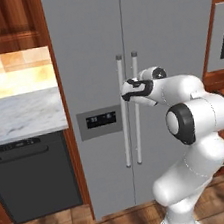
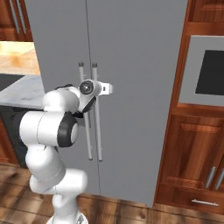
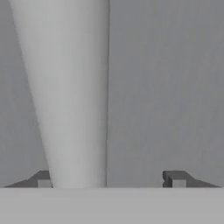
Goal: Retrieve the peach and apple from the fridge and place them into the bowl on the dining table.
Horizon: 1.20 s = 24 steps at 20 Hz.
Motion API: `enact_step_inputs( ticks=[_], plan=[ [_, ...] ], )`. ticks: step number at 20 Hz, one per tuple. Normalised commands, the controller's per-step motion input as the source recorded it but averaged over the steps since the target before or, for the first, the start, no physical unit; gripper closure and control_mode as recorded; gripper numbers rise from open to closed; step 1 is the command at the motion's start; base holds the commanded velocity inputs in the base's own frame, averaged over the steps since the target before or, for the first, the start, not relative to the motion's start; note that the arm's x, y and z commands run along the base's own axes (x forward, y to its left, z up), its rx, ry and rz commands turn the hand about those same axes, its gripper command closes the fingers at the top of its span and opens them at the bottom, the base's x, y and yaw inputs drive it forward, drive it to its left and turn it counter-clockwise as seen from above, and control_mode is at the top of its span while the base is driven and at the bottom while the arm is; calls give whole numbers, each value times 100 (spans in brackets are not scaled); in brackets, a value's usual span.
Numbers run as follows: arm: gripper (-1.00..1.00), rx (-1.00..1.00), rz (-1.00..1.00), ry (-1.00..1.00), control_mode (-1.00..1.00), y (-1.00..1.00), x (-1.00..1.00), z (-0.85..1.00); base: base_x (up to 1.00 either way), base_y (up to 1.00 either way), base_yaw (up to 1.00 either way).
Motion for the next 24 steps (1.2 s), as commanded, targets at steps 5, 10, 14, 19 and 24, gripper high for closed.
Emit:
enact_step_inputs(
  ticks=[5,10,14,19,24],
  plan=[
    [100,0,0,11,-100,-18,-39,22,0,0,0],
    [100,4,-3,15,-100,-67,-100,35,0,0,0],
    [100,6,-7,25,-100,-88,-100,44,0,0,0],
    [100,5,-8,32,-100,-99,-100,49,0,0,0],
    [100,4,-9,22,-100,-100,-100,26,0,0,0]
  ],
)
